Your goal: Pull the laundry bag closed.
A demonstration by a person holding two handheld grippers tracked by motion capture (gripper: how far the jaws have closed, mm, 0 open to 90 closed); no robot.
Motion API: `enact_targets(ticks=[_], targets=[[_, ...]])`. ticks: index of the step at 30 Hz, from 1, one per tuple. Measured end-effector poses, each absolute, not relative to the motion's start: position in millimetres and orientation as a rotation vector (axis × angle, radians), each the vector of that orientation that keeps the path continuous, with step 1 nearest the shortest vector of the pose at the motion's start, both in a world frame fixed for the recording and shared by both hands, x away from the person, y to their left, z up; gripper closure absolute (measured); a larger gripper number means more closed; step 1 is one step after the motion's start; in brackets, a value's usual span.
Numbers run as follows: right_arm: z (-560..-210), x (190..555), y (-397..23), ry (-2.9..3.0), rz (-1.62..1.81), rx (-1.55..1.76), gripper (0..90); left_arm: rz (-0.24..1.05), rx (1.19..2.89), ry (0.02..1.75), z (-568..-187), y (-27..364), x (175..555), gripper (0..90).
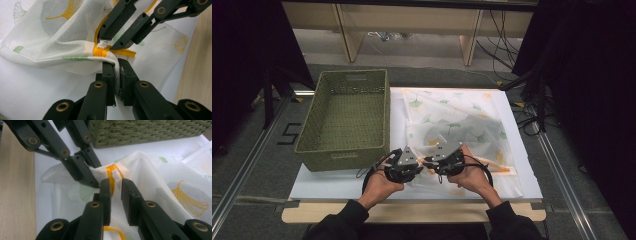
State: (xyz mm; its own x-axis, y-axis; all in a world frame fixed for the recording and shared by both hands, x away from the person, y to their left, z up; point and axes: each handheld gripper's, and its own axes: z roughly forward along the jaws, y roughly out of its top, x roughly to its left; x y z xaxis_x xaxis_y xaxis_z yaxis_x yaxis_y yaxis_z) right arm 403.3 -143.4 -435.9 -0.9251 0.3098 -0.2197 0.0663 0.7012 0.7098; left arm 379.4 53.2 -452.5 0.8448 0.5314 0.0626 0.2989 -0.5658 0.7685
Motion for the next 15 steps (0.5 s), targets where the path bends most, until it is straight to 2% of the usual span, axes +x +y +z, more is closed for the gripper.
enact_targets(ticks=[9, 11, 15], targets=[[-438.3, 408.8, -148.3, 2.601, 1.071, 0.335, 73.7, 0.361, 2.206, 0.598, -452.6, 53.7, 379.0, 82.6], [-439.1, 411.1, -149.6, 2.603, 1.063, 0.352, 73.6, 0.366, 2.209, 0.581, -452.0, 54.6, 380.3, 79.2], [-441.7, 413.8, -152.6, 2.616, 1.08, 0.378, 73.7, 0.335, 2.162, 0.67, -451.2, 58.6, 383.4, 70.5]])
